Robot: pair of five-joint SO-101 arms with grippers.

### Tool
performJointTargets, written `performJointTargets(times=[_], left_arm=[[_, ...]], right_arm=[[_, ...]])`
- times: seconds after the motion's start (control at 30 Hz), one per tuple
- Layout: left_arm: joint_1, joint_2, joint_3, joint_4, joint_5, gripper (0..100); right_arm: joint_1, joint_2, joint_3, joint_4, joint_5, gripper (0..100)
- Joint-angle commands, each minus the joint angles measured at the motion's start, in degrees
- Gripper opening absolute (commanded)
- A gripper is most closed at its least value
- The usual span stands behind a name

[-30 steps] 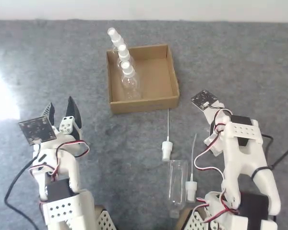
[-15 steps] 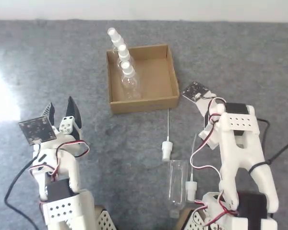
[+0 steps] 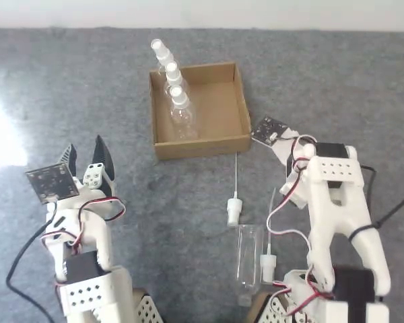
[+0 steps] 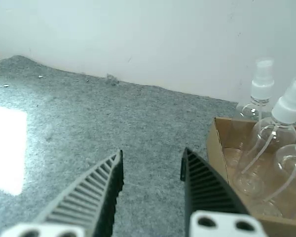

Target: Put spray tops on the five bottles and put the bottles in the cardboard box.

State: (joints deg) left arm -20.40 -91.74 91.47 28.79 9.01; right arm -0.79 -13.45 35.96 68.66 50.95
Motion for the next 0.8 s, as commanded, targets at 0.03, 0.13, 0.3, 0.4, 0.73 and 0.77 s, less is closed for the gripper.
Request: performJointTargets(times=[0.03,0.13,0.3,0.4,0.73,0.77], left_arm=[[-0.4,0.4,-0.7,-1.6,-0.4,18],[-0.4,0.4,-0.7,-1.6,-0.4,18],[-0.4,0.4,-0.7,-1.6,-0.4,18],[-0.4,0.4,-0.7,-1.6,-0.4,18],[-0.4,0.4,-0.7,-1.6,-0.4,18],[-0.4,0.4,-0.7,-1.6,-0.4,18]], right_arm=[[0.1,6.6,-9.5,2.0,1.0,26.1],[0.7,12.1,-15.5,5.7,1.1,26.1],[0.8,19.4,-21.5,9.5,2.8,26.0],[0.8,21.2,-22.2,10.9,5.8,26.0],[1.0,21.8,-21.8,11.1,8.7,26.1],[1.6,21.8,-21.7,11.1,9.1,26.1]])
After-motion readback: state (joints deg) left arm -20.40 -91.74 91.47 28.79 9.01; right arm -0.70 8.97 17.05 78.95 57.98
